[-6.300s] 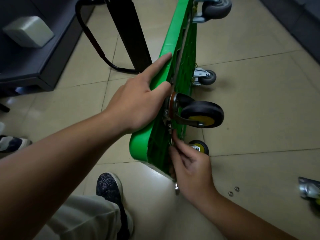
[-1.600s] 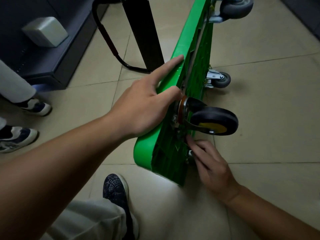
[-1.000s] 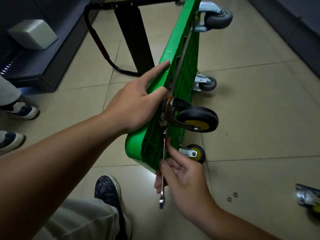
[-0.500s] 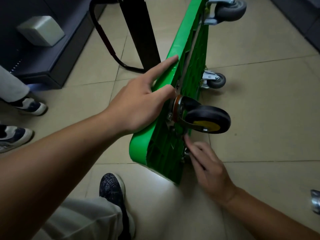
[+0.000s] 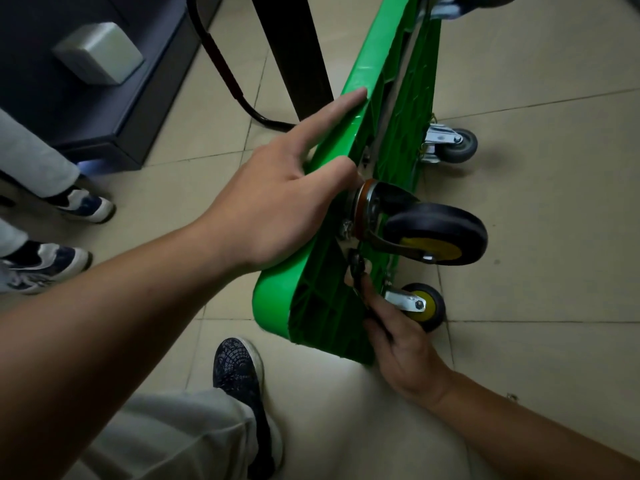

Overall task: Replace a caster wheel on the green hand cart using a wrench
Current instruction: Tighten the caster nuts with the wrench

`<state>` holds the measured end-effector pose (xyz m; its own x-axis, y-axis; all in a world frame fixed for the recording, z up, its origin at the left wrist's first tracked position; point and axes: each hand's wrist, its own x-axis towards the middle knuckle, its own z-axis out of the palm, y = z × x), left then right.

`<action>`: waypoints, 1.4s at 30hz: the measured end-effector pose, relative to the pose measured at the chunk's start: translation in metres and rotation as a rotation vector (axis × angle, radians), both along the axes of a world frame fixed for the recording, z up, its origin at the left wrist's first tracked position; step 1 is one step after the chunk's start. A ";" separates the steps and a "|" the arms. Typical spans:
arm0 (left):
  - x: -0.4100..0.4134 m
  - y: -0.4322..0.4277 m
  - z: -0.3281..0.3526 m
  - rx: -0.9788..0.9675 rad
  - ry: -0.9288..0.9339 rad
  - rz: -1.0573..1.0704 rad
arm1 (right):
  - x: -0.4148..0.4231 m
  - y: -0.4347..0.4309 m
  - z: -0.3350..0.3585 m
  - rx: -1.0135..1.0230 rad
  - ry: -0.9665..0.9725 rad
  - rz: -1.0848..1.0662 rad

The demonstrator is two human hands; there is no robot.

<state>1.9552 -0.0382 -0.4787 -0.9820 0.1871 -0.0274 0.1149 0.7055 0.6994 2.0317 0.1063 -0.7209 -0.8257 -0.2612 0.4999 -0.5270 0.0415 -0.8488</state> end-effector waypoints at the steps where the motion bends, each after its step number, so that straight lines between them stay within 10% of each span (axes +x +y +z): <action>1: 0.000 0.000 0.000 0.001 -0.002 -0.001 | -0.001 0.000 0.001 -0.019 0.013 -0.013; 24: 0.000 -0.001 0.000 0.065 -0.040 -0.020 | -0.054 0.025 -0.009 0.283 0.437 -0.084; 26: 0.000 -0.001 0.001 0.050 -0.033 -0.015 | -0.055 0.021 -0.019 0.301 0.399 -0.047; 30: 0.000 -0.001 0.002 0.022 -0.018 -0.007 | -0.046 0.005 -0.020 0.082 -0.276 0.166; 35: 0.001 -0.001 0.004 0.022 -0.011 0.003 | -0.023 -0.004 0.007 0.139 -0.046 0.035; 42: 0.003 0.001 0.004 -0.028 -0.012 -0.002 | 0.057 -0.025 0.107 -0.217 -0.596 0.112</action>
